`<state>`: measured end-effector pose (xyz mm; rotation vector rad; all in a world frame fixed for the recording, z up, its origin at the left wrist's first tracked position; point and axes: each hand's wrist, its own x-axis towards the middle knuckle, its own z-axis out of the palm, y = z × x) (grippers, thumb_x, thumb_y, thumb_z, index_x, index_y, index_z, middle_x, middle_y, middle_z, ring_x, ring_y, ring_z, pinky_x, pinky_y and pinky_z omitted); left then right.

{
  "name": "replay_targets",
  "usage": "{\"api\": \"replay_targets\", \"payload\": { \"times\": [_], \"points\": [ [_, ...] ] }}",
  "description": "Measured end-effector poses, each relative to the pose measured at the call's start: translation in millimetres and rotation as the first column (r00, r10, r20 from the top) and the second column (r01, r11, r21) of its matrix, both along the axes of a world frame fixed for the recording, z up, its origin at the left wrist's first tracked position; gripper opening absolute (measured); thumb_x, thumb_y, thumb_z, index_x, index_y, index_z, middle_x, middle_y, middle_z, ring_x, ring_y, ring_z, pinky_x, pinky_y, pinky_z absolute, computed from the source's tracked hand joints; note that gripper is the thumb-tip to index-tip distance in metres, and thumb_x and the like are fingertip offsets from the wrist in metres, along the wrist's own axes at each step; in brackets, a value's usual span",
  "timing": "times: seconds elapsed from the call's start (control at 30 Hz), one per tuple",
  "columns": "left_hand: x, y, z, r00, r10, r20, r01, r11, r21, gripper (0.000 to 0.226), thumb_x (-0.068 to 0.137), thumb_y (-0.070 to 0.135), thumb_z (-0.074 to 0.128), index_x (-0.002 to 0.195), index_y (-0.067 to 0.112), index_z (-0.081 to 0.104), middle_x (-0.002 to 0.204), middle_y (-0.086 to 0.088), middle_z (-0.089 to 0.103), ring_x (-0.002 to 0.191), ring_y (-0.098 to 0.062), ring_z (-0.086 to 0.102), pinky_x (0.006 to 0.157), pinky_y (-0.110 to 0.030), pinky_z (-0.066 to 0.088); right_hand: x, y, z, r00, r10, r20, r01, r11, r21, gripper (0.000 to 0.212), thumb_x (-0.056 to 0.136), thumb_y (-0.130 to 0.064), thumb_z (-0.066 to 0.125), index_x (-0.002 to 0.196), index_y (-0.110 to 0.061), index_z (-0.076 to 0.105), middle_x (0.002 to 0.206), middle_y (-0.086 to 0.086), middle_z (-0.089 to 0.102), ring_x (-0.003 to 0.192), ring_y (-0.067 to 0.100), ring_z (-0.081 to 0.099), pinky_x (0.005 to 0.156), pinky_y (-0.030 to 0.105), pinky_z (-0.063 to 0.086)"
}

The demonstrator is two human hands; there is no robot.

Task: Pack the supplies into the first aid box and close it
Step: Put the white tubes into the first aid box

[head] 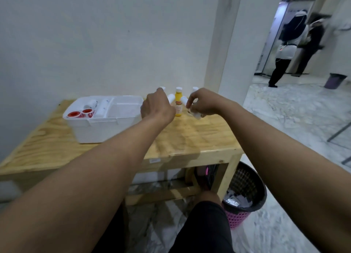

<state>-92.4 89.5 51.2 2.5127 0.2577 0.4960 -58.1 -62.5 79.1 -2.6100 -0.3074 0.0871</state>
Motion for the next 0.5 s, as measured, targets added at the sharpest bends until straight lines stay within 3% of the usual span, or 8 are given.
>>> {"api": "replay_targets", "payload": {
  "times": [0.13, 0.2, 0.27, 0.37, 0.43, 0.5],
  "points": [
    [-1, 27, 31, 0.999, 0.026, 0.046, -0.020, 0.991, -0.136, 0.041, 0.089, 0.023, 0.063, 0.127, 0.012, 0.056, 0.123, -0.010, 0.062, 0.109, -0.031, 0.061, 0.074, -0.032, 0.038, -13, 21, 26, 0.999, -0.036, 0.041, 0.033, 0.997, 0.074, 0.035, 0.084, -0.005, 0.061, 0.118, -0.013, 0.059, 0.106, 0.010, 0.062, 0.085, 0.027, 0.070, 0.074, 0.042, 0.062],
    [-1, 45, 43, 0.998, 0.031, 0.046, -0.021, 0.980, -0.200, 0.041, 0.094, 0.042, 0.057, 0.121, 0.011, 0.061, 0.119, -0.009, 0.065, 0.106, -0.031, 0.062, 0.074, -0.032, 0.038, -18, 34, 36, 0.999, -0.040, 0.025, 0.036, 0.991, 0.126, 0.046, 0.083, -0.007, 0.063, 0.128, -0.012, 0.053, 0.098, 0.007, 0.062, 0.074, 0.021, 0.068, 0.060, 0.033, 0.059],
    [-2, 64, 53, 0.998, 0.056, 0.021, -0.049, 0.969, -0.242, 0.050, 0.094, 0.055, 0.048, 0.102, 0.010, 0.065, 0.104, -0.010, 0.071, 0.086, -0.030, 0.063, 0.065, -0.031, 0.039, -21, 49, 42, 0.999, -0.025, -0.024, 0.029, 0.980, 0.198, 0.058, 0.083, -0.004, 0.065, 0.137, -0.012, 0.047, 0.097, 0.008, 0.062, 0.071, 0.019, 0.066, 0.054, 0.030, 0.058],
    [-7, 90, 65, 0.997, 0.076, 0.007, -0.072, 0.963, -0.261, 0.041, 0.095, 0.044, 0.048, 0.089, 0.006, 0.062, 0.076, -0.009, 0.065, 0.060, -0.022, 0.055, 0.050, -0.029, 0.033, -20, 75, 46, 1.000, 0.001, -0.030, 0.006, 0.971, 0.240, 0.073, 0.082, -0.008, 0.067, 0.148, -0.014, 0.038, 0.109, 0.012, 0.059, 0.077, 0.023, 0.065, 0.066, 0.038, 0.061],
    [-11, 106, 71, 0.998, 0.069, 0.007, -0.064, 0.956, -0.286, 0.034, 0.094, 0.035, 0.049, 0.088, 0.005, 0.063, 0.067, -0.007, 0.059, 0.057, -0.020, 0.052, 0.054, -0.030, 0.035, -19, 91, 47, 0.999, 0.031, -0.042, -0.018, 0.960, 0.279, 0.075, 0.082, -0.007, 0.065, 0.150, -0.017, 0.034, 0.106, 0.010, 0.060, 0.080, 0.023, 0.066, 0.067, 0.037, 0.061],
    [-12, 121, 73, 0.998, 0.060, -0.001, -0.058, 0.952, -0.301, 0.033, 0.092, 0.031, 0.051, 0.093, 0.003, 0.068, 0.068, -0.007, 0.061, 0.062, -0.020, 0.054, 0.058, -0.031, 0.039, -18, 106, 46, 0.995, 0.060, -0.075, -0.034, 0.948, 0.317, 0.069, 0.082, -0.003, 0.061, 0.147, -0.014, 0.039, 0.106, 0.013, 0.062, 0.088, 0.029, 0.069, 0.077, 0.045, 0.062]
  ]
}}
